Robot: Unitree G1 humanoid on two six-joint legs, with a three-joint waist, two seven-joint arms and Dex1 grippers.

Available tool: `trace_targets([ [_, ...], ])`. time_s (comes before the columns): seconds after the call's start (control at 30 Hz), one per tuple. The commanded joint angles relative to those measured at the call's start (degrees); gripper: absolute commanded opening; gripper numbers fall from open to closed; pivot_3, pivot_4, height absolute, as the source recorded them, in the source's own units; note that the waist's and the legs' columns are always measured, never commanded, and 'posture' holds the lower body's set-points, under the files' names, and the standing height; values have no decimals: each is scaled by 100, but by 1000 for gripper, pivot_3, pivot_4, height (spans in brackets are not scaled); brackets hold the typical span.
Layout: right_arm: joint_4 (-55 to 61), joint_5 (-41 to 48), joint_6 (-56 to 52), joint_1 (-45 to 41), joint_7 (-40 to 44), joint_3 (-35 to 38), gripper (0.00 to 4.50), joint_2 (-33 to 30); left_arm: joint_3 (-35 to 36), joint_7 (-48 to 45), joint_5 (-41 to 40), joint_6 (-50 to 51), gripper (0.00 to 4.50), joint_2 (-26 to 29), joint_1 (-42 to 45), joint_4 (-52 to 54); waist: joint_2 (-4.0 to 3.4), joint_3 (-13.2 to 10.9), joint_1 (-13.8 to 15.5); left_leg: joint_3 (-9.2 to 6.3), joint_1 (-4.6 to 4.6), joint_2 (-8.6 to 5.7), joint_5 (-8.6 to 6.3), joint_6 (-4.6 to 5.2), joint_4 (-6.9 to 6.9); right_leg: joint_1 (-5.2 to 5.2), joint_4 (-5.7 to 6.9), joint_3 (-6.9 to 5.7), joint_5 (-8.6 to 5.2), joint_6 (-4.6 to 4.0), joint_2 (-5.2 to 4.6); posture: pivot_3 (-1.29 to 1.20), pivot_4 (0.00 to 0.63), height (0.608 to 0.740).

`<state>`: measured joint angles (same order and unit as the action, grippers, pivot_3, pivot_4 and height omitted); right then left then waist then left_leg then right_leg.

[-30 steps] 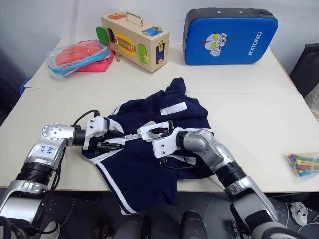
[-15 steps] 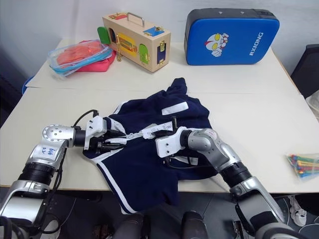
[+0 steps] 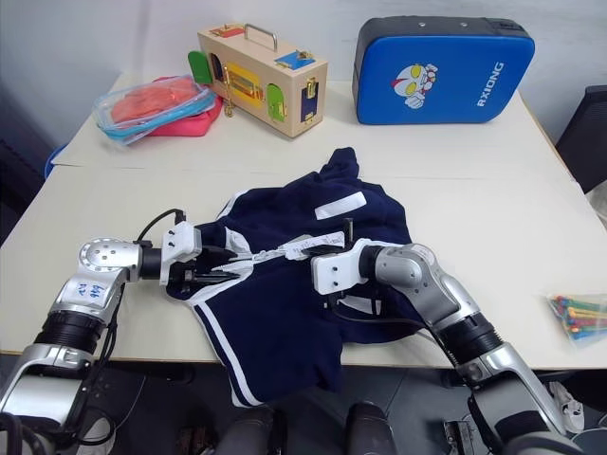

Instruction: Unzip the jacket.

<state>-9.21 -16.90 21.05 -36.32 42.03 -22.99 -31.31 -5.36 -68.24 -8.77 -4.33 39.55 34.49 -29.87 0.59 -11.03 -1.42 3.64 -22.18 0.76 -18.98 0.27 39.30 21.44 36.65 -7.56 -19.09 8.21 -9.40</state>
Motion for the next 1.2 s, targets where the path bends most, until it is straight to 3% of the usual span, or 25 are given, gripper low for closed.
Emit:
trace_targets([
  [0.03,17,35,-39,-76,-34,198,273,-6,-23,120,257,62,2309,123,-181,-241,0,0,-2,0,0,1,0,0,0,0,0,-1,0,0,0,0,150,740],
  [0.23,209,-14,-175,-153,172,147,1957,-96,137,35,11,351,2309,160,-258,233,0,1,-21,2,3,4,0,-1,-1,0,1,-1,0,0,2,0,150,740],
  [0.43,768,262,-431,-157,536,401,1957,-339,582,-366,-717,1436,2309,659,-520,1646,1,0,-52,-5,-1,8,0,0,-12,13,-4,2,0,0,2,0,150,740],
  [0.6,428,59,-355,-250,417,339,1957,-214,623,-629,-1018,2009,2309,949,-323,2189,1,0,-14,-4,-1,7,0,0,-15,12,-12,4,0,0,2,0,150,740],
  [0.8,56,-361,80,-338,289,158,1957,-214,240,-397,-584,1628,2309,482,268,1638,1,0,-9,1,-7,-1,0,1,-10,6,-16,2,0,0,1,0,150,740],
  [0.93,332,-129,2,-203,469,441,1957,-517,-48,-388,-271,1264,2309,124,552,1001,1,0,-17,3,-7,1,0,0,-13,8,-15,-4,0,0,2,0,150,740],
  [1.07,527,-47,-25,2,563,515,1957,-709,-224,-449,-42,891,2309,-37,675,426,2,0,-32,5,-8,1,0,1,-14,9,-17,-5,0,0,2,0,150,740],
  [1.2,519,-143,-49,87,460,400,1957,-517,-280,-432,161,532,2309,-122,772,-73,2,0,-36,8,-6,6,0,0,-16,10,-17,-7,0,0,6,0,150,740],
])
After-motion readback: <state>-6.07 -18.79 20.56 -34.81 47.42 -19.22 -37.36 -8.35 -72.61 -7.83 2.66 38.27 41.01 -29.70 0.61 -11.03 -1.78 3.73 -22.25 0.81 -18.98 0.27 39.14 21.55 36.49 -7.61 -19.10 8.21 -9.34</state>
